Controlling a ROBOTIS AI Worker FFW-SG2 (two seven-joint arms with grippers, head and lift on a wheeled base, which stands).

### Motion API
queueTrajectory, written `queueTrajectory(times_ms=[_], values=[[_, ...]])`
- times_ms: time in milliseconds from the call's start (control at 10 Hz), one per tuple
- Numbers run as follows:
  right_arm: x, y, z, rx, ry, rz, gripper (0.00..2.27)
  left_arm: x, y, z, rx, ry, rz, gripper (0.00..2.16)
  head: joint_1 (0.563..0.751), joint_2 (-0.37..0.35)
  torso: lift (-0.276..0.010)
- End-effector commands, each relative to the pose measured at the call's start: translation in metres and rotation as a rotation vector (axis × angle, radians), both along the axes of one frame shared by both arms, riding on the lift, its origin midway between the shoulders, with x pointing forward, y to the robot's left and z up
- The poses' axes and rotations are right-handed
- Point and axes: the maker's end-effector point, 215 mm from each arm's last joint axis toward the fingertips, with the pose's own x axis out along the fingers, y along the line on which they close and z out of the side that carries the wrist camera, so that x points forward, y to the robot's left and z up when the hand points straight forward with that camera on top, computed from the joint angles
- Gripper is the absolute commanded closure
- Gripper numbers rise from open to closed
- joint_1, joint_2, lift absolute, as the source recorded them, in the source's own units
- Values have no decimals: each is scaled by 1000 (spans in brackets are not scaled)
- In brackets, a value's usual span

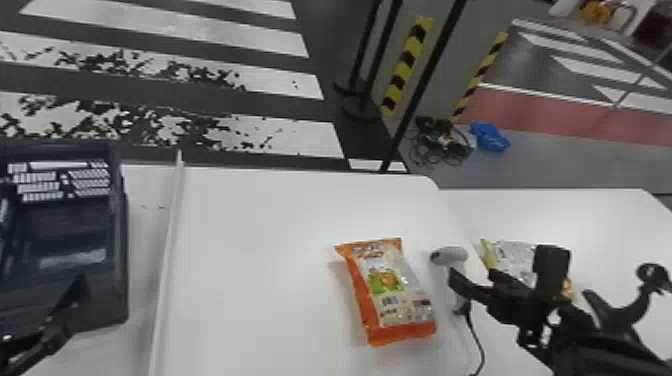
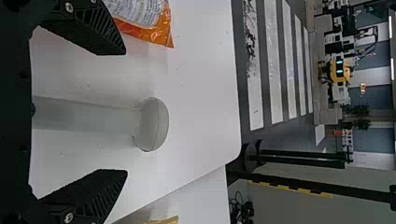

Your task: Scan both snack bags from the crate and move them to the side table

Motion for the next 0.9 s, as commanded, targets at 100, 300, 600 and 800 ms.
queueTrajectory(times_ms=[100, 300, 600, 800], values=[[4, -16, -18, -20, 61, 5, 97, -1, 3, -8, 3, 16, 8, 73, 695, -350, -99], [8, -24, -30, -21, 99, 10, 147, -4, 6, -13, 12, 29, 8, 73, 695, -350, -99], [11, -15, -43, 9, 144, 39, 707, -8, 10, -19, 28, 49, 10, 73, 695, -350, -99], [9, -14, -49, 18, 158, 37, 2030, -8, 11, -20, 31, 50, 9, 73, 695, -350, -99]])
